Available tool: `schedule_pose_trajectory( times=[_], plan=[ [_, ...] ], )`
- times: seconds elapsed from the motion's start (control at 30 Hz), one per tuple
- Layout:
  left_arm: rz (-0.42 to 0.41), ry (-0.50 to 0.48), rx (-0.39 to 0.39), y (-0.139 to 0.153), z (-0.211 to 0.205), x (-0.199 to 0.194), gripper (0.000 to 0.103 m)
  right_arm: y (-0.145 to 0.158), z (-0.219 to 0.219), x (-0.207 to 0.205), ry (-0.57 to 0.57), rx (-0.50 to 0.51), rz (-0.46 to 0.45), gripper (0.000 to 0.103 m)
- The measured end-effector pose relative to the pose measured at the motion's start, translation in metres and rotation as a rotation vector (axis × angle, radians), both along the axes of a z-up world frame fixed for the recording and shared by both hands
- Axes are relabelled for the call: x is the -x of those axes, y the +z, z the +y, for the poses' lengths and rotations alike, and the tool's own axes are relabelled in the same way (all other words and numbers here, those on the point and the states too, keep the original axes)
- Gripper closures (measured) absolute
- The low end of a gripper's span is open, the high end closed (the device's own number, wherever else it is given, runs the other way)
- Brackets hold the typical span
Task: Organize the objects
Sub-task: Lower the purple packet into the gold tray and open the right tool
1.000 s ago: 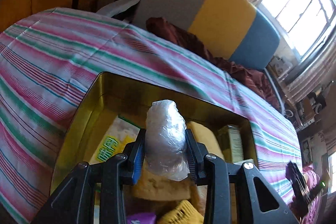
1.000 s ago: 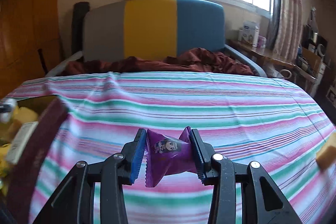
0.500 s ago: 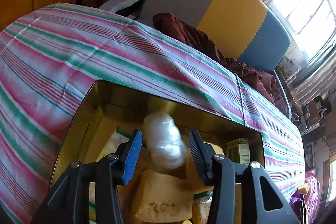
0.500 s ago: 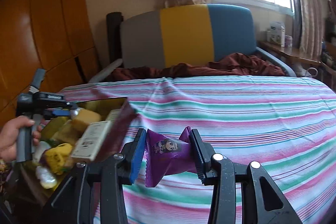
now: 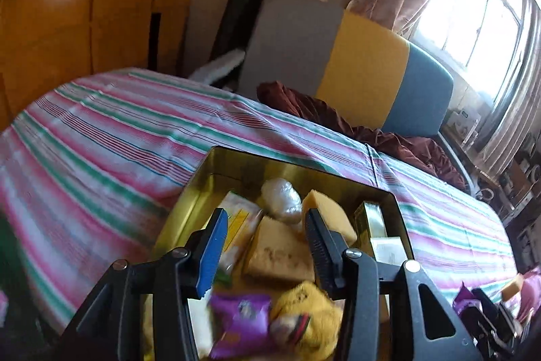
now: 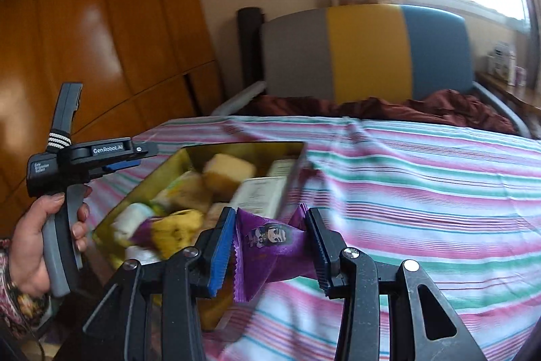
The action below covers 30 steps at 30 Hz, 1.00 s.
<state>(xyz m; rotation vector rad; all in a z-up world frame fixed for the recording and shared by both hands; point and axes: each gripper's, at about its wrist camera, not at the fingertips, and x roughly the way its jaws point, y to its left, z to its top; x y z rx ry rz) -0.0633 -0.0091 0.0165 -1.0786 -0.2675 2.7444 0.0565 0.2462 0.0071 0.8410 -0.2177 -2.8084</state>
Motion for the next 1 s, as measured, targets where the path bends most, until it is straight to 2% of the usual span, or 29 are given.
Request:
schedule_pose_trajectory(
  times=[0.27,0.53,0.7,1.0],
  plan=[
    [-0.009,0.005,0.046,-0.006,-0.005,-0.036,0.055,0.001,-0.031,-0.006,0.074,-0.022,0.011,0.06],
    [-0.04,0.017,0.024,-0.012,-0.006,-0.043,0.055,-0.006,-0.057,-0.01,0.134,-0.053,-0.022,0.06],
    [-0.013,0.045,0.091,-0.005,-0.005,-0.055,0.055,-0.02,-0.079,-0.003,0.169,-0.08,-0.063,0.06],
    [-0.009,0.097,0.146,0.003,-0.007,-0.069,0.055,-0.034,-0.091,0.012,0.12,-0.112,-0.15,0.059]
  ],
)
